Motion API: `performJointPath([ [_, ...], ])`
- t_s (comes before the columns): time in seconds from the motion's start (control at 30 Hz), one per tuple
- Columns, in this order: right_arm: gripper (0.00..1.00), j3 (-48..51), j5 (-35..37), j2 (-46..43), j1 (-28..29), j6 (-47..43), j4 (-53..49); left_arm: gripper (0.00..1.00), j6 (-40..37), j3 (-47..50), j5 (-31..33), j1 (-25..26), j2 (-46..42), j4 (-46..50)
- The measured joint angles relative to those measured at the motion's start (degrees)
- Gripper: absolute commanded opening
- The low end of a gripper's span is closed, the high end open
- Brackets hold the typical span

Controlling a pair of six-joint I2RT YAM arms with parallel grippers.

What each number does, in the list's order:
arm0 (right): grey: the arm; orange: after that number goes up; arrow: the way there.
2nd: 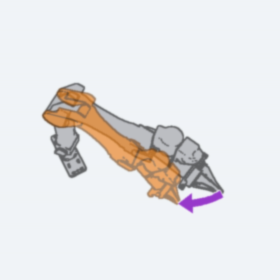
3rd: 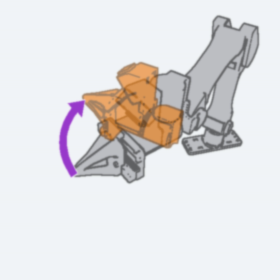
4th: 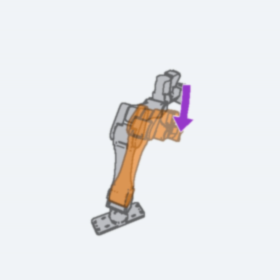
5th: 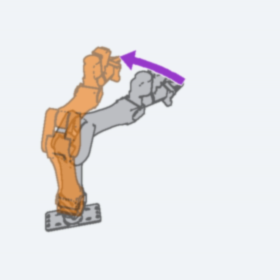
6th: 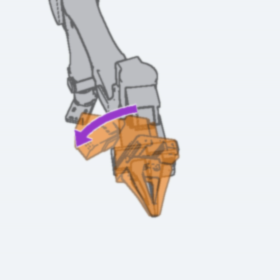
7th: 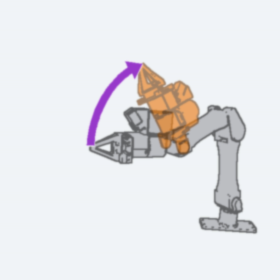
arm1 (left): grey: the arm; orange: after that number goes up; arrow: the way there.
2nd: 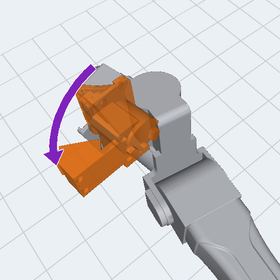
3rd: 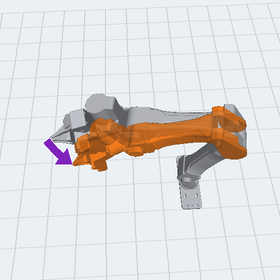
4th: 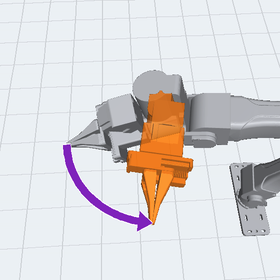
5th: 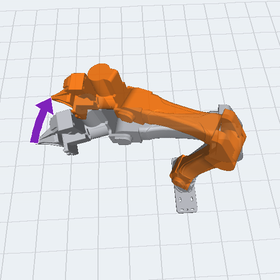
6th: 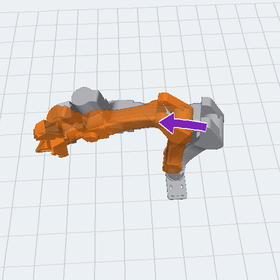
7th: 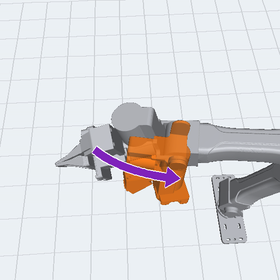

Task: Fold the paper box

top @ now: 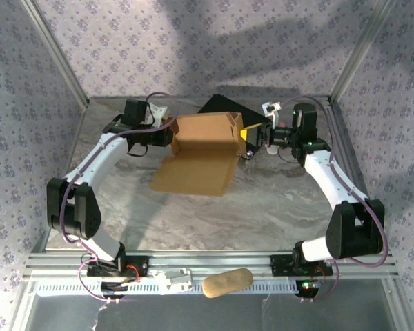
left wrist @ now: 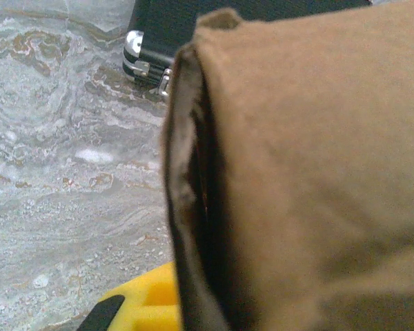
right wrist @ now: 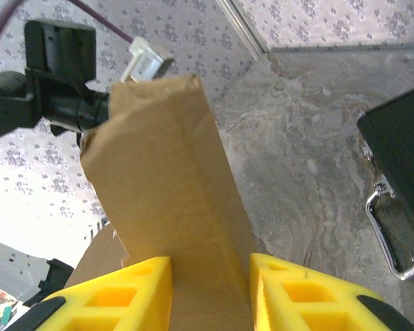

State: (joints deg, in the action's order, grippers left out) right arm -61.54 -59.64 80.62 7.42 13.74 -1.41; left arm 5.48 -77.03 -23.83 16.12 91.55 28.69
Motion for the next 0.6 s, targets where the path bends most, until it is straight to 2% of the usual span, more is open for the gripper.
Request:
performJointPath([
  [0.3, 0.36, -3.19, 1.95, 0.94, 2.89, -4.24, -5.07, 0.00, -0.11, -0.24, -0.22, -0.07, 0.61, 0.31],
  [0.6, 0.39, -8.61, 8.70, 2.43, 7.21, -8.50, -10.82, 0.00, -0.09, -0.57, 0.50, -0.68, 0.63, 0.96],
])
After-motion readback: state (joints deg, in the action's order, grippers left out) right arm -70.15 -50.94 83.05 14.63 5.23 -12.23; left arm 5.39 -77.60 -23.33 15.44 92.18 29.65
